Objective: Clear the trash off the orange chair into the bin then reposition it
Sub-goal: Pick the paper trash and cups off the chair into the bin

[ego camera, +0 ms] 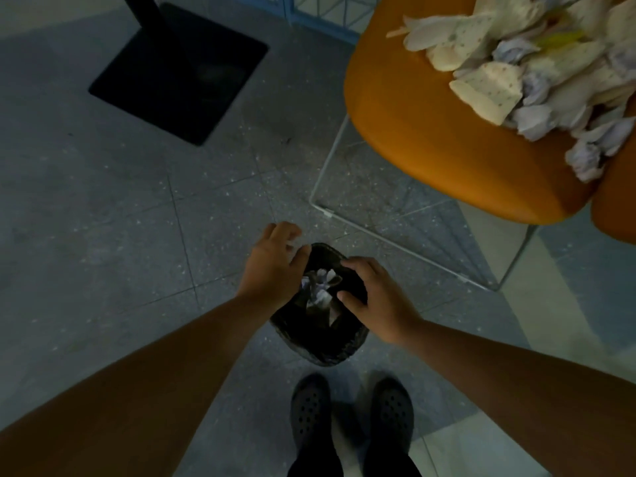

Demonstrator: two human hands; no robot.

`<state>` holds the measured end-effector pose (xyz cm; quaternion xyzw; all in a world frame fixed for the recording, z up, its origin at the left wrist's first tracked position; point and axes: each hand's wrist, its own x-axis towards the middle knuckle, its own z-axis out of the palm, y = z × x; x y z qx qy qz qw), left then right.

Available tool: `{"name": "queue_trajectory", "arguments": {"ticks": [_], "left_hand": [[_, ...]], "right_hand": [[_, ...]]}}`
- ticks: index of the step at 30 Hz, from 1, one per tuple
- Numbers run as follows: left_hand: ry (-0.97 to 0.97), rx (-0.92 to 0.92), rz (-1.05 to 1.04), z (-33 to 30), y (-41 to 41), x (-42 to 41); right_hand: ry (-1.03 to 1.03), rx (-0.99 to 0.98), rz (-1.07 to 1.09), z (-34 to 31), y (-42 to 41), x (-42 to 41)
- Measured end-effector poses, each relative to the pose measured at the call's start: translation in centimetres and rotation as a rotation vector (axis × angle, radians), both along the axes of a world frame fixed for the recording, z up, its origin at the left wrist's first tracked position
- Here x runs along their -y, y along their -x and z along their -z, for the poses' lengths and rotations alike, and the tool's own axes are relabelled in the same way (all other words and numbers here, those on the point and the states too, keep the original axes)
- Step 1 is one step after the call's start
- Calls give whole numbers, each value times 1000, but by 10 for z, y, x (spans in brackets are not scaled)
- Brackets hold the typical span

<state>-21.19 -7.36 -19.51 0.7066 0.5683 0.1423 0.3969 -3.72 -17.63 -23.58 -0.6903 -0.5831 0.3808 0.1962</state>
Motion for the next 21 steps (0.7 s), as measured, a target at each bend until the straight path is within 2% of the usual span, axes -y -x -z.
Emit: {"name": "queue_trajectory", "arguments": {"ticks": [6, 12, 16, 21], "left_hand": [[-130, 66, 128, -87, -41, -57], [-342, 101, 305, -165, -99, -119], [-367, 133, 338, -175, -144, -156], [-360, 147, 317, -151, -218, -204]], "right_hand": [[-158, 3, 37, -89, -30, -67], [-360, 100, 206, -161, -76, -142], [-458, 163, 256, -177, -129, -175], [-479, 229, 280, -165, -234, -219]]}}
